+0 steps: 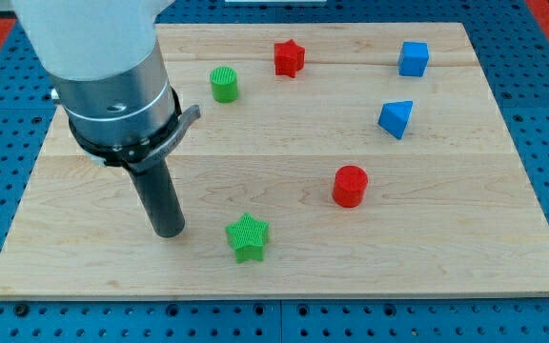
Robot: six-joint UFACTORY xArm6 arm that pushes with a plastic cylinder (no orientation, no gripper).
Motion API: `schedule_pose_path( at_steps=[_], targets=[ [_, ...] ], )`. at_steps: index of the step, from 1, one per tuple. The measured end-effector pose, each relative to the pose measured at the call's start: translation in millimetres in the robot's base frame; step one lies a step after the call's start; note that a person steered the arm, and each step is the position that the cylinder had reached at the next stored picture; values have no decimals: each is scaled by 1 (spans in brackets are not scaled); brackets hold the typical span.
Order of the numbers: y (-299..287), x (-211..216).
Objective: Drag the green star diagonally bottom right to the red circle
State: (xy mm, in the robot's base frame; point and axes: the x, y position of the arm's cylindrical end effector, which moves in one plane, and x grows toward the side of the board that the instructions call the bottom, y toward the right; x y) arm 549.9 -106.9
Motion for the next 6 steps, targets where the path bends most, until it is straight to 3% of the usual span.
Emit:
schedule_pose_path(
  at_steps=[1,2,4,5,6],
  targets=[
    [61,30],
    [131,26],
    [64,37],
    [65,21],
    [105,11]
  ],
)
